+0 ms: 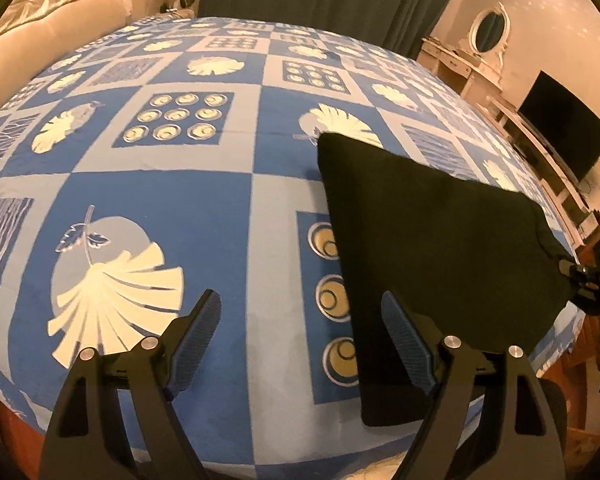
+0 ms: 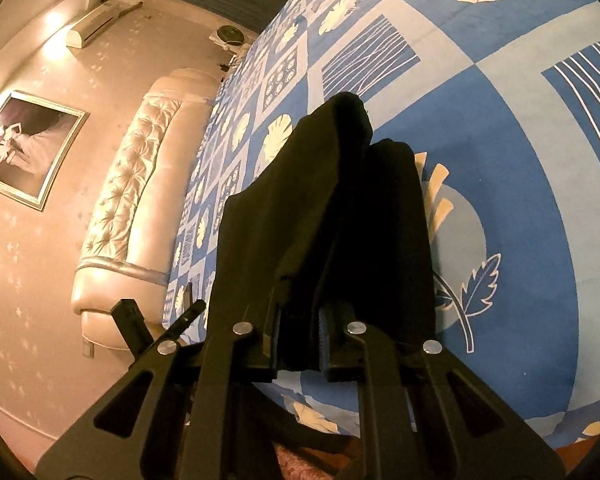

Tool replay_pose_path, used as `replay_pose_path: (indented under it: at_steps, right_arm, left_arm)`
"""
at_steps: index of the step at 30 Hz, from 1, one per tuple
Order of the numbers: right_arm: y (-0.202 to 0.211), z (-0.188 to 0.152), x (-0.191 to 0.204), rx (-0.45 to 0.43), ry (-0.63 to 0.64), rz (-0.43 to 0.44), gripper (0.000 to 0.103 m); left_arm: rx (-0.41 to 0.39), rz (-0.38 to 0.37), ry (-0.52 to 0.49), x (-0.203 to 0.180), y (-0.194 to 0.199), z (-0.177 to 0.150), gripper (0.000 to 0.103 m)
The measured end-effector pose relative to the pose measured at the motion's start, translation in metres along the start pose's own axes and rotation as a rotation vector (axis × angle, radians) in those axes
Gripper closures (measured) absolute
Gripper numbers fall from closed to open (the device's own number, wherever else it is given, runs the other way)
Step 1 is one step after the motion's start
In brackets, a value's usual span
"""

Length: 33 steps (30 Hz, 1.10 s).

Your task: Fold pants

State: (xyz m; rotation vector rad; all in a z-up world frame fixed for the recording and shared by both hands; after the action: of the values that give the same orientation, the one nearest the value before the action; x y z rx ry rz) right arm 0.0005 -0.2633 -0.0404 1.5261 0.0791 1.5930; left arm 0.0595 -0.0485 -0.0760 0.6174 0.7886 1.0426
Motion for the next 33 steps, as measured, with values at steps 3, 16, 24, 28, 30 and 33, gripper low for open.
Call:
replay_pose_path:
  at_steps: [3, 16, 24, 28, 30, 33]
  right_arm:
    - [0.004, 0.001, -0.013, -0.002, -0.026, -0.014, 0.091]
    - [-0.003, -0.005, -0.050, 0.020, -0.112, -0.039, 0.079]
    - [-0.002, -0.021, -0.068, 0.075, -0.173, -0.017, 0.036]
    - [-0.010, -0.029, -0.065, 0.104, -0.155, 0.038, 0.036]
    - [-0.013, -0.031, -0.062, 0.114, -0.164, 0.088, 0.036]
    - [-0.018, -0.032, -0.063, 0.122, -0.161, 0.100, 0.036]
  left_arm:
    - [0.015, -0.010, -0.006, -0.006, -0.003, -0.004, 0.022]
    - [0.052, -0.107, 0.158, 0.007, -0.003, -0.010, 0.022]
    - [0.171, -0.305, 0.381, 0.013, -0.013, -0.028, 0.022]
    - [0.236, -0.411, 0.427, 0.002, -0.022, -0.036, 0.022]
    - [0.249, -0.442, 0.435, -0.001, -0.023, -0.039, 0.022]
    - [0.277, -0.495, 0.443, -0.008, -0.029, -0.041, 0.022]
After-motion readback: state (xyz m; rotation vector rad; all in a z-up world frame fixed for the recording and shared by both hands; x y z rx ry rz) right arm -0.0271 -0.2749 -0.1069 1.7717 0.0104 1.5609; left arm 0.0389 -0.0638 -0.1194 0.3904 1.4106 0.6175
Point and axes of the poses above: each gripper's, at about its wrist camera, not at the fingertips, and y roughly against the way its jaws point, x to its left, z to its top, the point moved 5 cm from there along -y, roughly the way its jaws point, and after that the axes turned 4 degrees about -z, right-handed, at the moved point
